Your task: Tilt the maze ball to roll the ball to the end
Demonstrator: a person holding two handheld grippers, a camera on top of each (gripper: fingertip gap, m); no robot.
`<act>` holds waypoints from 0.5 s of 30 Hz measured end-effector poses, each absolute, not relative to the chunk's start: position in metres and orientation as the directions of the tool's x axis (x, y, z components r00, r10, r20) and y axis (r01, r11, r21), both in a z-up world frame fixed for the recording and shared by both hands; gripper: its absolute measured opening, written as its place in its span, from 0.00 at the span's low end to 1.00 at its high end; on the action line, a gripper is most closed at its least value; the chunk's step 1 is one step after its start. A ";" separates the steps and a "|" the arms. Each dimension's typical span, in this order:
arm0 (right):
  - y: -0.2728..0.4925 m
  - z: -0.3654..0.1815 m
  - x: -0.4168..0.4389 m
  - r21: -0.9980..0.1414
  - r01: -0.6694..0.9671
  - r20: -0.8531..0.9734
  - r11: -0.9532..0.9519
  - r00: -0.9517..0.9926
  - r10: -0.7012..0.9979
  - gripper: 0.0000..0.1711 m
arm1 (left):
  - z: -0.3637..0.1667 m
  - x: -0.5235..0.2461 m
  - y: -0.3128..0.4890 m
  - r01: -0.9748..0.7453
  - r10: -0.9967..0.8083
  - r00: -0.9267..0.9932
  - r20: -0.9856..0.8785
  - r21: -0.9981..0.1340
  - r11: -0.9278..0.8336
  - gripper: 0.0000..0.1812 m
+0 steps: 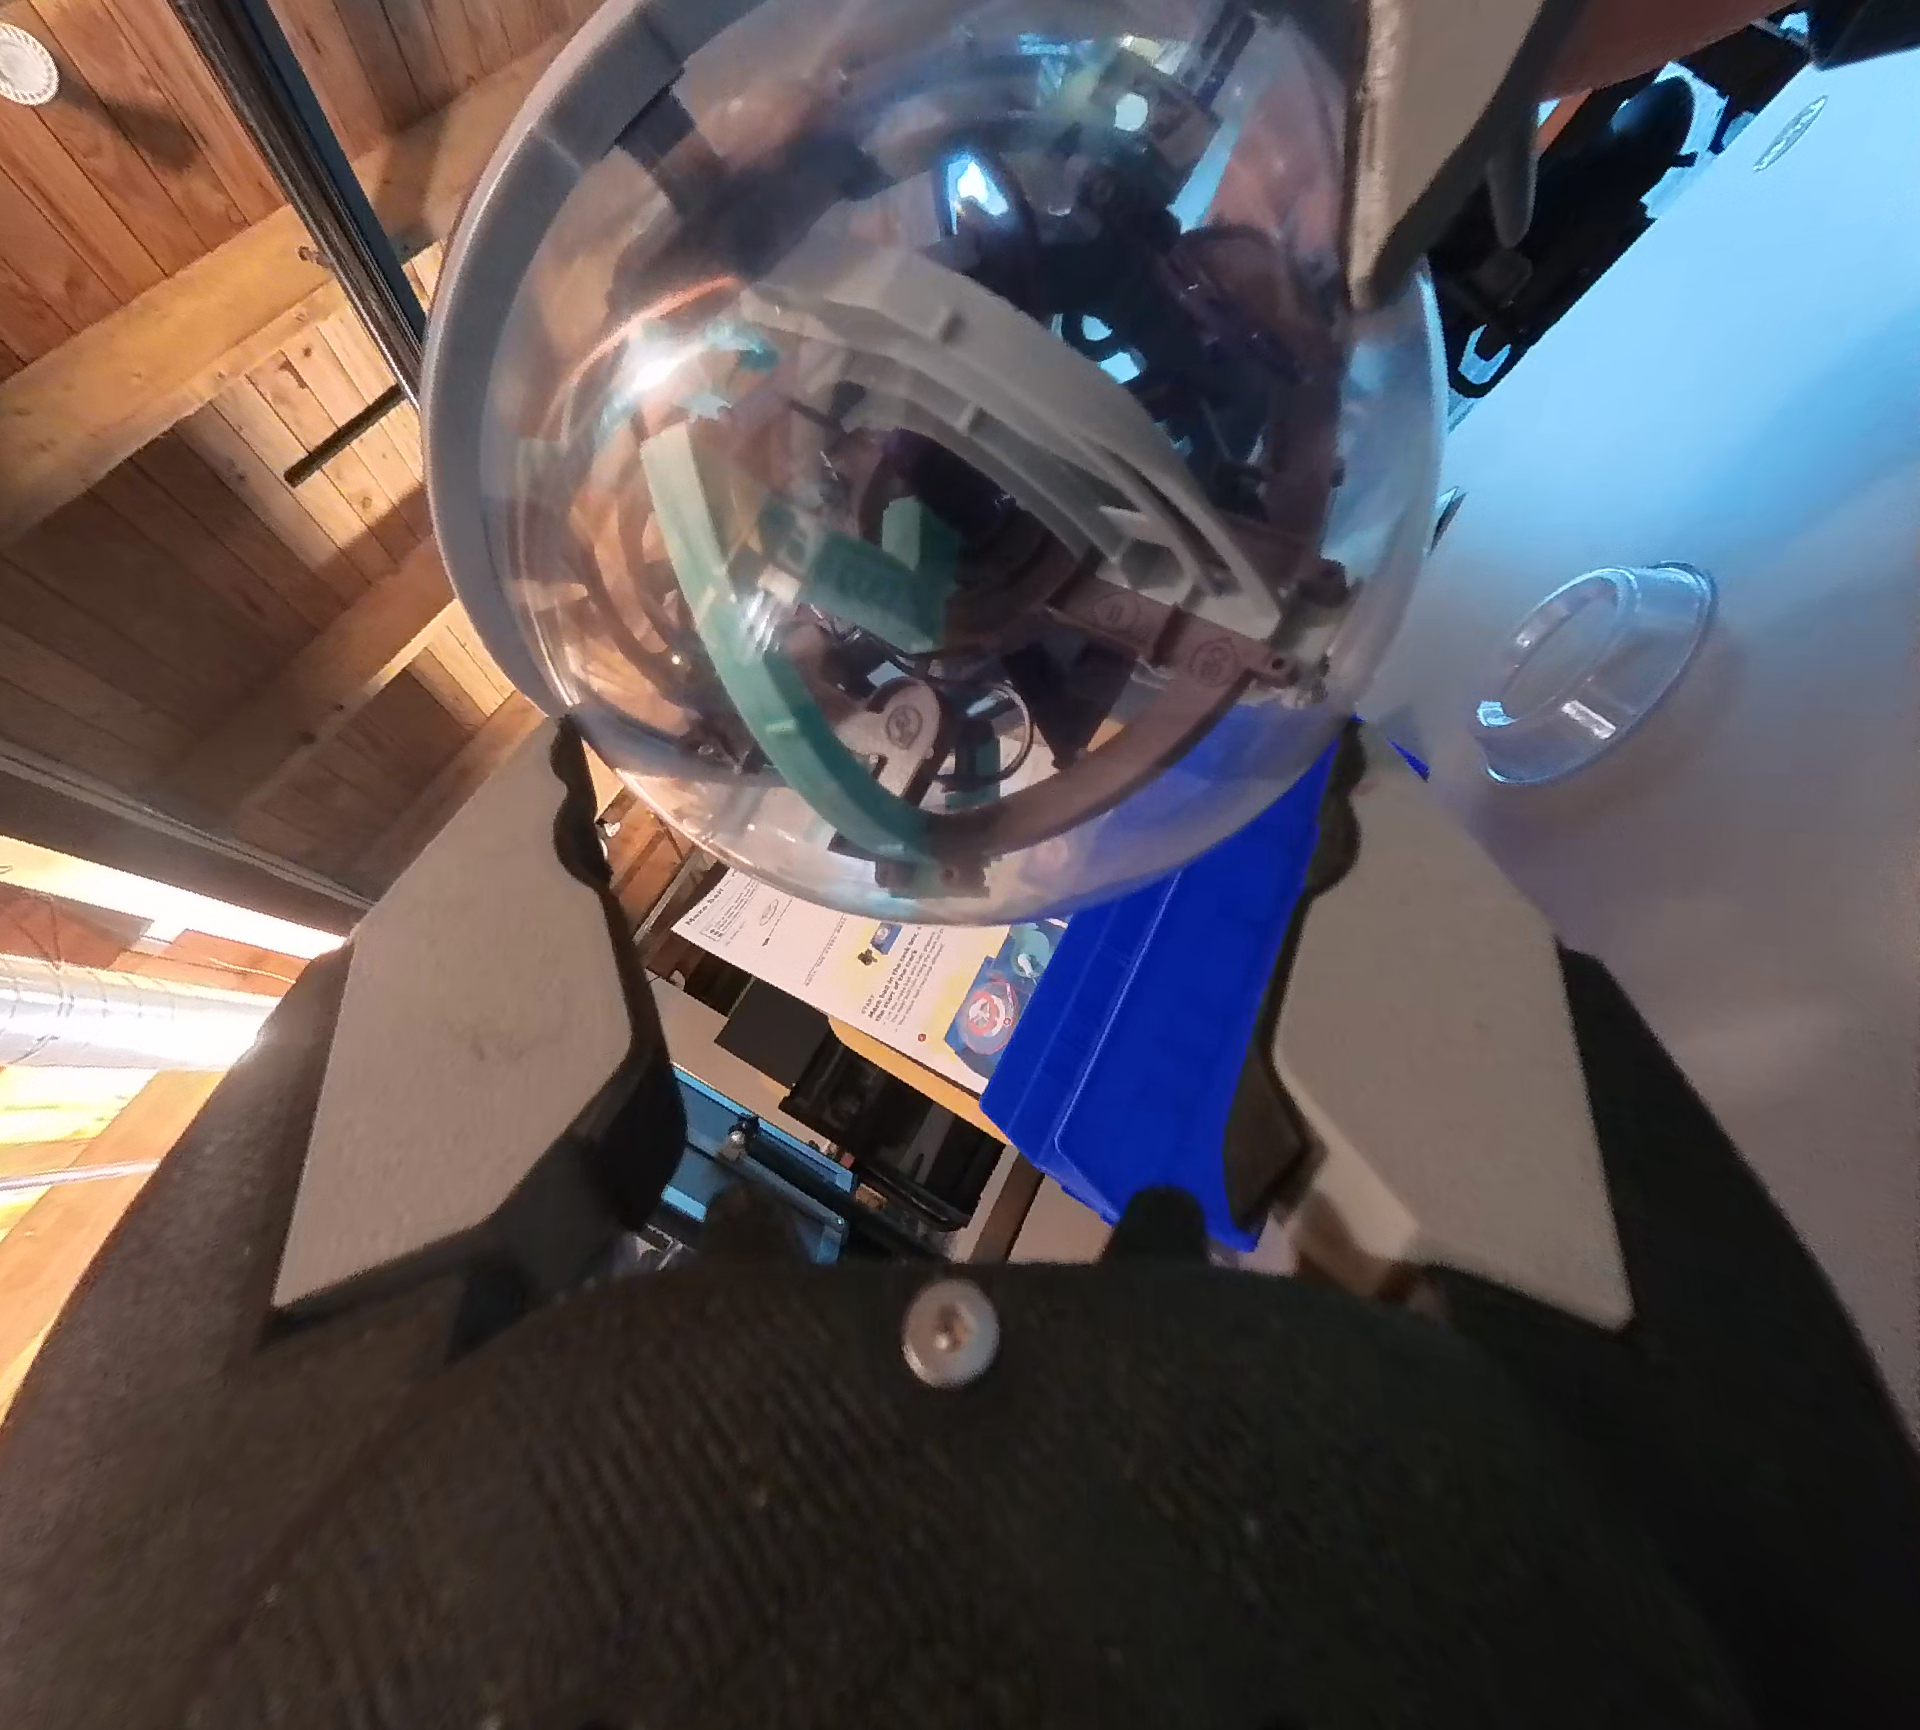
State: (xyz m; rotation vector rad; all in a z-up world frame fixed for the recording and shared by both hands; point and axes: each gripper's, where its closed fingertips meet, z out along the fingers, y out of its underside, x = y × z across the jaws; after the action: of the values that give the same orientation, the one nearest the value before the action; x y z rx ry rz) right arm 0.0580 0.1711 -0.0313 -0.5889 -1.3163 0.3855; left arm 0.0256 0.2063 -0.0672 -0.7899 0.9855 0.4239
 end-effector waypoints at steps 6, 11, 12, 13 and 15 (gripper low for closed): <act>0.168 -0.029 0.062 -0.617 0.028 0.773 0.786 0.210 0.599 0.78 | -0.065 0.029 0.201 -0.641 -0.022 0.497 -0.867 -0.384 0.664 0.74; 0.164 -0.027 0.067 -0.646 -0.027 0.746 0.763 0.191 0.638 0.78 | -0.063 0.034 0.193 -0.635 -0.013 0.491 -0.871 -0.368 0.679 0.74; 0.164 -0.026 0.068 -0.658 -0.042 0.735 0.752 0.184 0.653 0.78 | -0.063 0.036 0.191 -0.633 -0.012 0.489 -0.872 -0.364 0.684 0.74; 0.163 -0.026 0.069 -0.668 -0.058 0.725 0.742 0.176 0.666 0.78 | -0.062 0.037 0.189 -0.630 -0.009 0.488 -0.873 -0.360 0.688 0.75; 0.162 -0.025 0.073 -0.684 -0.092 0.707 0.724 0.161 0.689 0.78 | -0.061 0.041 0.185 -0.629 -0.002 0.483 -0.876 -0.349 0.695 0.75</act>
State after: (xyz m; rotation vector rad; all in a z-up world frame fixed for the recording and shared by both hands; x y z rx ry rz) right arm 0.0727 0.1617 -0.0246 -0.5617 -1.3002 0.6005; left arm 0.0408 0.1846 -0.0611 -0.7249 1.0076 0.4255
